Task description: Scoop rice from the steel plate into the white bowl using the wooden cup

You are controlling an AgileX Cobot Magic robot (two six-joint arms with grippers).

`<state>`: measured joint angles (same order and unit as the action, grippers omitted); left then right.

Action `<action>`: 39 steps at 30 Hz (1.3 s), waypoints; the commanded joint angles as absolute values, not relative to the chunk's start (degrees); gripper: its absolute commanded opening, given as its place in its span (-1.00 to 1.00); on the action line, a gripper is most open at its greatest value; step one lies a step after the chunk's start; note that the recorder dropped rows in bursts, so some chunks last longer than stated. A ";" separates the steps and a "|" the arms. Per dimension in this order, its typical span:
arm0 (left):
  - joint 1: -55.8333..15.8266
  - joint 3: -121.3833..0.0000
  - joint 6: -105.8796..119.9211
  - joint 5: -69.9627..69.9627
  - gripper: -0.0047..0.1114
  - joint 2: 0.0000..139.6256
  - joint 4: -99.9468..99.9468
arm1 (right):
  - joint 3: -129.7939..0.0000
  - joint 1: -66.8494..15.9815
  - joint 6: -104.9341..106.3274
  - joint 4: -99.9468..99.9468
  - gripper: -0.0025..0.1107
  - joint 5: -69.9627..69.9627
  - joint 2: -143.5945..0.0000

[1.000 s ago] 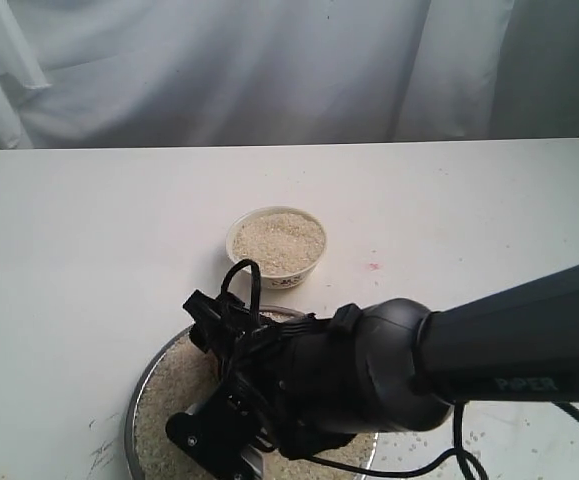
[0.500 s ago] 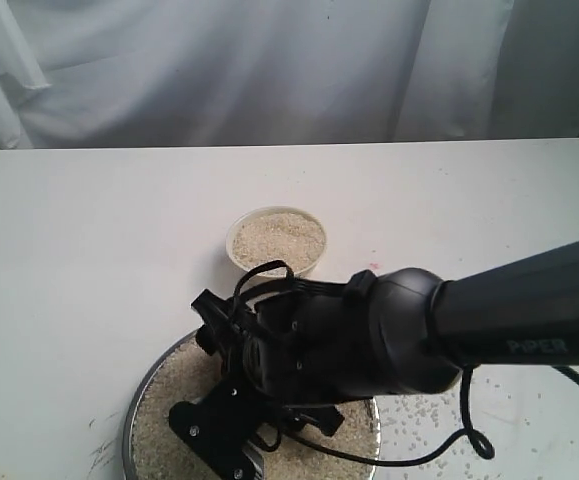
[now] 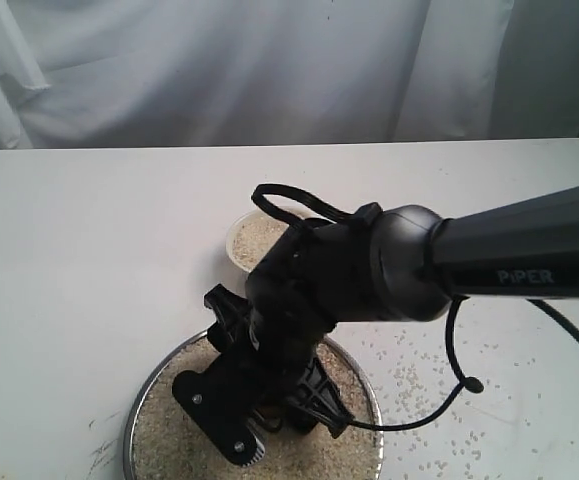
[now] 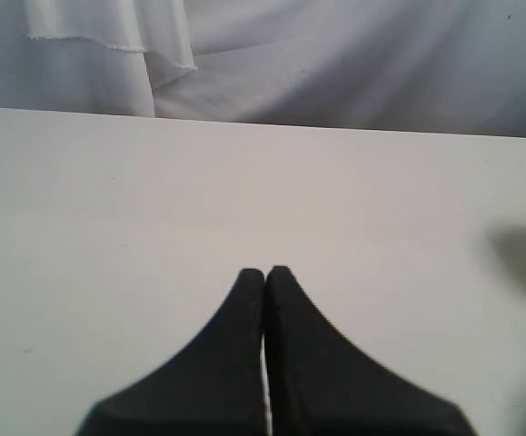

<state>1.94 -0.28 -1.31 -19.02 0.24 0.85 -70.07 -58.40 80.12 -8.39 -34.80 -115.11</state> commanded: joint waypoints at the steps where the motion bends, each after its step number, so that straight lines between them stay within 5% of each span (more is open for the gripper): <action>1: 2.04 0.00 -1.35 -18.27 -0.92 0.00 0.81 | -71.40 -58.05 81.23 -6.40 -0.96 -39.70 -115.47; 11: 2.04 0.00 -1.35 -18.27 -0.92 0.00 0.81 | -73.09 -56.47 81.55 -5.88 -0.96 -38.26 -115.33; 39: 2.04 0.00 -1.35 -18.27 -0.92 0.00 0.81 | -86.22 -47.39 81.45 23.25 -0.96 -65.54 -109.63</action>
<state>1.94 -0.28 -1.31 -19.02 0.24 0.85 -85.67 -47.96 81.51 18.18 -62.63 -110.04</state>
